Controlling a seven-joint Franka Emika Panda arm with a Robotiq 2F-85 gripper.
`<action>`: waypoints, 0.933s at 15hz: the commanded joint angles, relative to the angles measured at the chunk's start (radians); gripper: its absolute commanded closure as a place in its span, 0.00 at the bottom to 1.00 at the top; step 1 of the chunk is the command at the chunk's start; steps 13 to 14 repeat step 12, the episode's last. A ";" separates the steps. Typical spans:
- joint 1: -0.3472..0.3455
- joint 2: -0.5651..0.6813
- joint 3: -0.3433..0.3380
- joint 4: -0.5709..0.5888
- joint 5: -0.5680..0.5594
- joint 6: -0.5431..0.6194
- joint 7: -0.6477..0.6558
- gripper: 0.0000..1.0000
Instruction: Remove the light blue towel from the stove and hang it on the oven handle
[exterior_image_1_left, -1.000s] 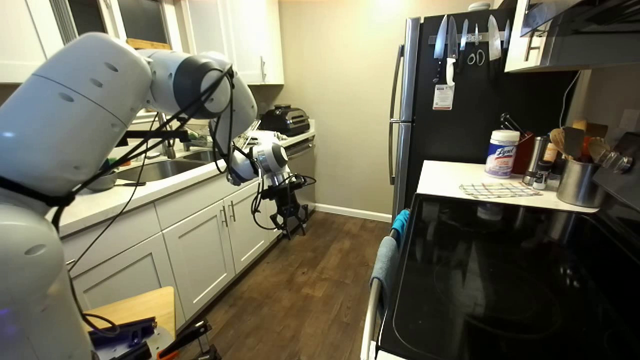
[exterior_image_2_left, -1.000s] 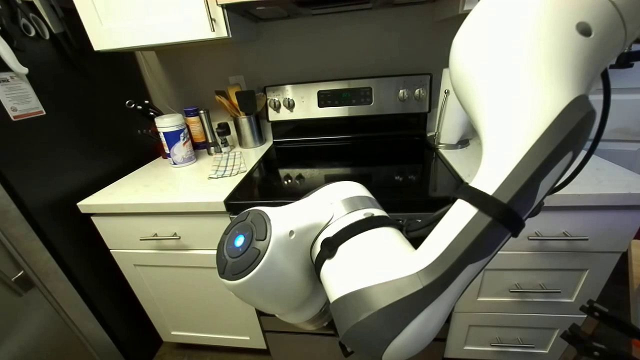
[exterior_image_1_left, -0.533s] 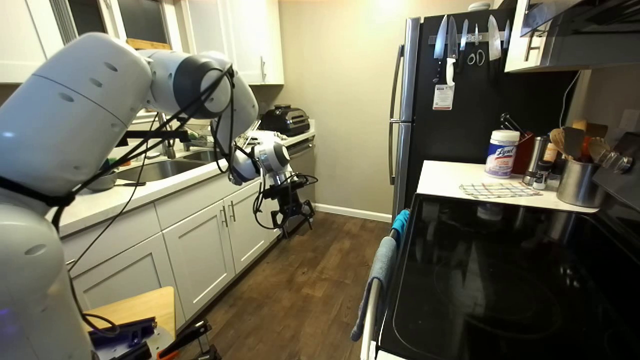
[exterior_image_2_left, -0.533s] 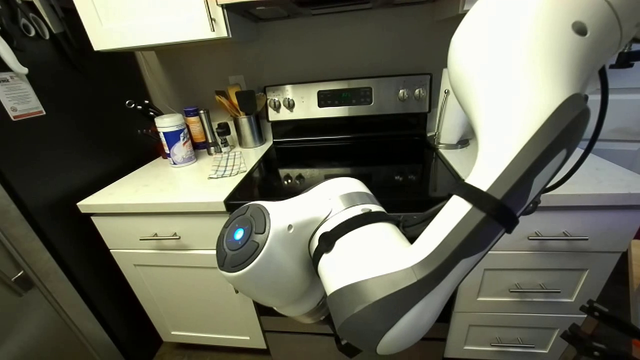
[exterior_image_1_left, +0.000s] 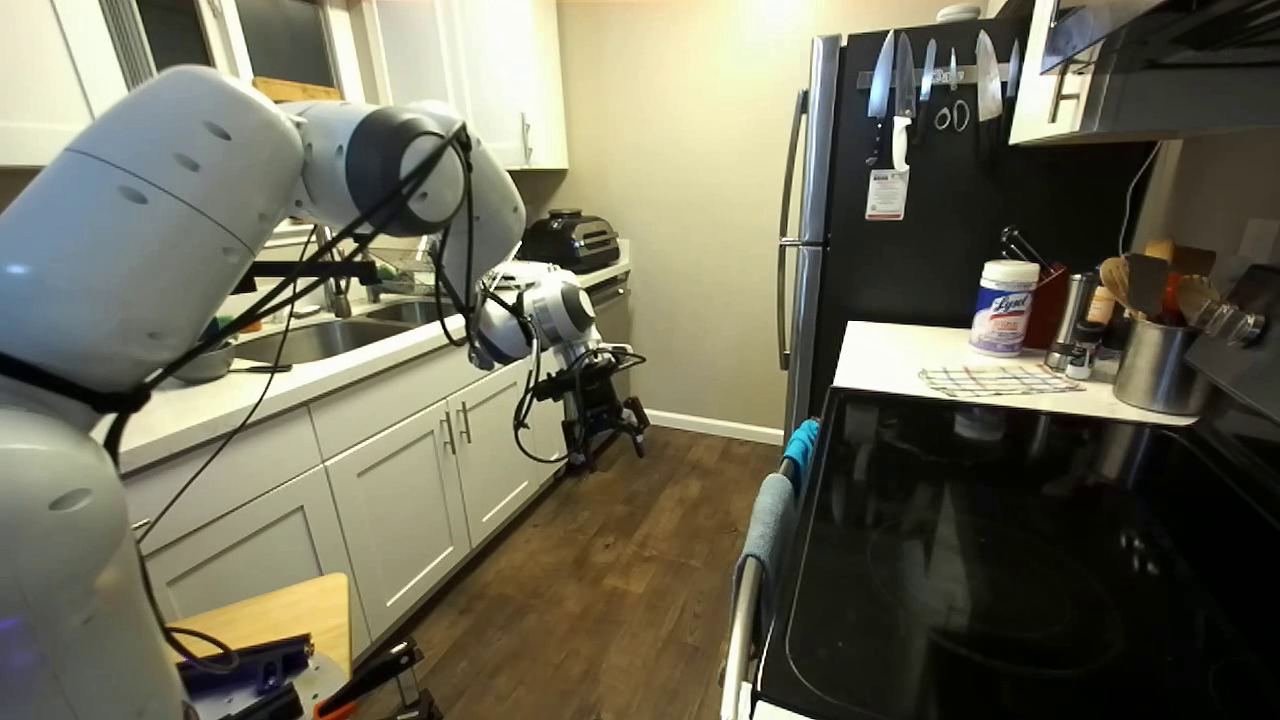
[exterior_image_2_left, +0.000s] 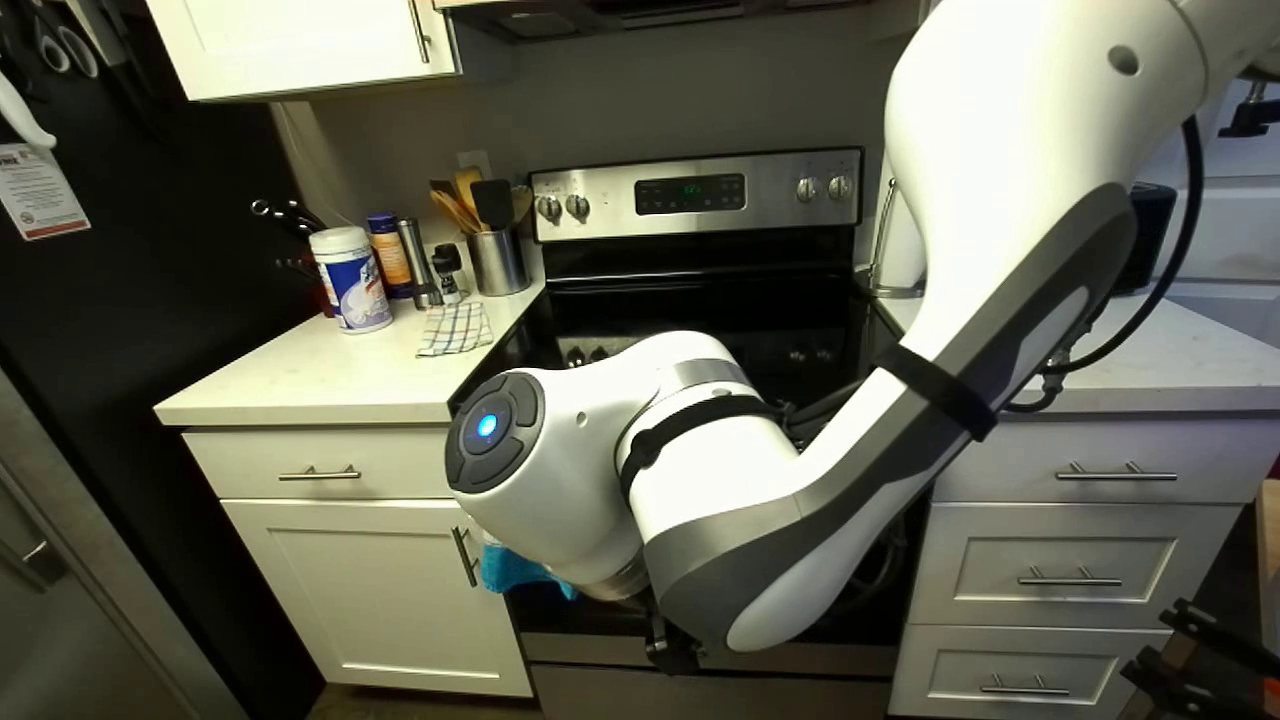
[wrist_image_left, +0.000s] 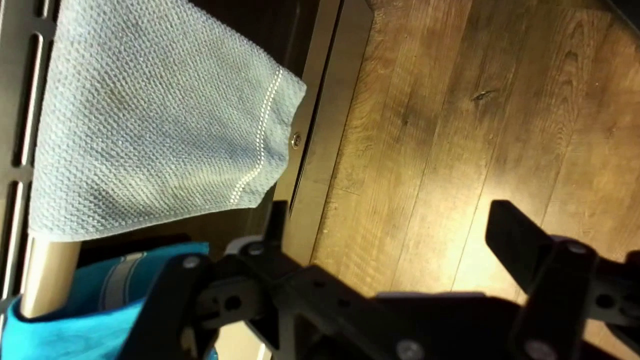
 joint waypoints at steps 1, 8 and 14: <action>0.005 -0.029 -0.017 -0.043 0.008 0.024 0.077 0.00; 0.010 -0.054 -0.025 -0.097 -0.008 0.079 0.151 0.00; 0.010 -0.010 -0.023 -0.041 0.008 0.061 0.121 0.00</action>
